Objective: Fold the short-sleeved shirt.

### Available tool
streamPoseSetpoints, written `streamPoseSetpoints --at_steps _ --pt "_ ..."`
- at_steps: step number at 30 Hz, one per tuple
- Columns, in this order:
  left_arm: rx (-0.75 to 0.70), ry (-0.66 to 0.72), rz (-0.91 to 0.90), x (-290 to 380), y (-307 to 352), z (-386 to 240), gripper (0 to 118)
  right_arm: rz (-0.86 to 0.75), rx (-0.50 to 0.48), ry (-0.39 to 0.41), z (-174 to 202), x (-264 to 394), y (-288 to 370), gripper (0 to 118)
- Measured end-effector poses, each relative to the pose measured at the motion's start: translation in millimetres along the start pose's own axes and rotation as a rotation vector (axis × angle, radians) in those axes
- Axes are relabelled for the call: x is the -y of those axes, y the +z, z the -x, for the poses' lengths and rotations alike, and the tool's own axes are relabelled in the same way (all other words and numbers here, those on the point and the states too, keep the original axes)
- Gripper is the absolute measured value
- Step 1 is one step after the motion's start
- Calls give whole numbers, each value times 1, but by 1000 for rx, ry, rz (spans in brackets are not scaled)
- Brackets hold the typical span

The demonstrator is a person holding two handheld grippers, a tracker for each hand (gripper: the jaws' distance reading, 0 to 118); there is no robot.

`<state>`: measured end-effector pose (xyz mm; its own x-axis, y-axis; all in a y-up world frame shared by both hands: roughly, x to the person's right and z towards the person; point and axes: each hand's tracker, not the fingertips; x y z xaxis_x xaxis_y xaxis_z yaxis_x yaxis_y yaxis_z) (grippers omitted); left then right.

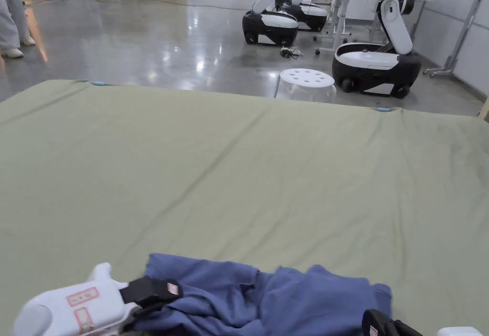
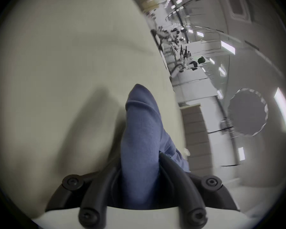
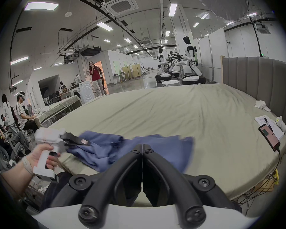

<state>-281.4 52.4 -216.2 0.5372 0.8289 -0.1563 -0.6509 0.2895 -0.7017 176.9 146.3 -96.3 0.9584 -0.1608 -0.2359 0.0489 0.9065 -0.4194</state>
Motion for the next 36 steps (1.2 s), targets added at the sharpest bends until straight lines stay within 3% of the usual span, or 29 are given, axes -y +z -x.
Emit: streamPoseSetpoints --at_steps 2,5,12,18,21,23,25,26,27,29,32,36 --pt "-120 -92 -60 -17 30 -18 13 -6 0 5 -2 -1 1 4" --pt "-423 -351 -97 -13 34 -67 13 -4 -11 3 -4 -1 -2 4" --pt "-454 -792 -34 90 -71 -181 13 -18 -23 11 -2 -1 1 4" --pt "-571 -958 108 160 -165 -187 13 -17 4 -38 -14 8 10 4" --pt "-534 -942 80 150 -156 -183 16 -17 11 -37 -19 11 12 4" --pt "-472 -960 160 141 -141 -187 29 -10 4 -40 -22 12 10 4" --pt "-306 -863 109 124 -106 -193 83 -9 4 -43 -22 11 9 4" --pt "-208 -803 79 118 -89 -191 102 -11 3 -44 -23 12 9 4" --pt "-101 -746 40 111 -71 -187 108 -12 3 -45 -23 11 9 4" --pt "12 -619 -4 95 -53 -173 109 -13 3 -48 -23 12 9 4" --pt "-60 -463 -16 80 -59 -142 107 -6 9 -48 -25 13 7 4" --pt "59 -369 126 100 -105 -127 52 2 11 -48 -27 11 6 4"
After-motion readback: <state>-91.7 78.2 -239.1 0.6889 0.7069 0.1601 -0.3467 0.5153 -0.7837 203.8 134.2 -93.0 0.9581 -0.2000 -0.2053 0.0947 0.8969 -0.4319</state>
